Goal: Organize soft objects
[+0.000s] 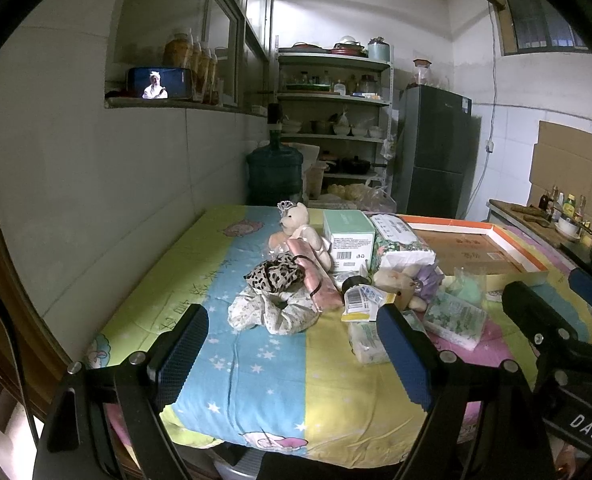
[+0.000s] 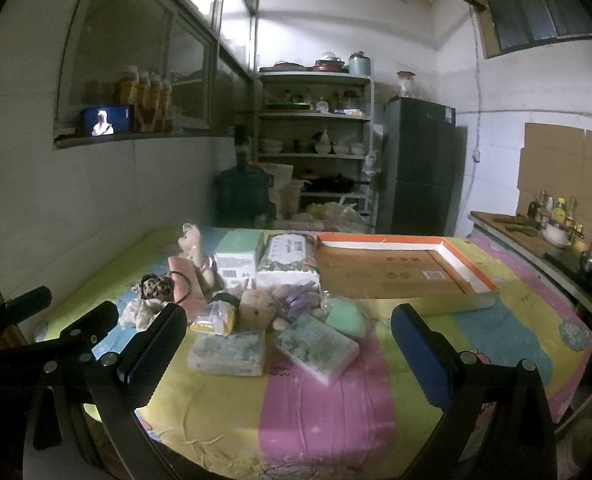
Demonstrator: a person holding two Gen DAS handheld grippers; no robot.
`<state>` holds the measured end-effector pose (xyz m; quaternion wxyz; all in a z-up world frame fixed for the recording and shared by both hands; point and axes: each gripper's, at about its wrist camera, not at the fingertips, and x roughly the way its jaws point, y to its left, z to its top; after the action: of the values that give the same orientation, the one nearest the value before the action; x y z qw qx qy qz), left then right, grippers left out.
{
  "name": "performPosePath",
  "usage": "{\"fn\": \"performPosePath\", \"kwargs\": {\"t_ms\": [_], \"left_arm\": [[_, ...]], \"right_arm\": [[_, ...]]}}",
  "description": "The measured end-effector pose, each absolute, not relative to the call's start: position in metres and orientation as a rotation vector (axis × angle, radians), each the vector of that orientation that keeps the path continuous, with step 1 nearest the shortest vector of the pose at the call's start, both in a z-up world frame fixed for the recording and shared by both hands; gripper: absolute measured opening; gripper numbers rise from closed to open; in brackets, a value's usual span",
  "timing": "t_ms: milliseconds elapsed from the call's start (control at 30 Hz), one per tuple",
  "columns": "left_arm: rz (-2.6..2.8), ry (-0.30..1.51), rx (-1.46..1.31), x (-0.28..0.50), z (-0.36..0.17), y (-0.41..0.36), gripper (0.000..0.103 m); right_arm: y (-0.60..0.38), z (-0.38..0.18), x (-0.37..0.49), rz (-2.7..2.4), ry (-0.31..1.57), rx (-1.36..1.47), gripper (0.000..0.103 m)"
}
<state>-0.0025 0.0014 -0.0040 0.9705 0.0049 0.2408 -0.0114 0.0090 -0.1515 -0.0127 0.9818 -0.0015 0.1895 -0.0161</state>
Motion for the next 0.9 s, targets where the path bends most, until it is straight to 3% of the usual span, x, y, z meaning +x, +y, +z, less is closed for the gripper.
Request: {"fn": "performPosePath", "kwargs": {"t_ms": [900], "left_arm": [[-0.017, 0.503, -0.009, -0.002, -0.007, -0.005, 0.086]], "right_arm": [[-0.168, -0.016, 0.006, -0.032, 0.389, 0.038, 0.102]]}}
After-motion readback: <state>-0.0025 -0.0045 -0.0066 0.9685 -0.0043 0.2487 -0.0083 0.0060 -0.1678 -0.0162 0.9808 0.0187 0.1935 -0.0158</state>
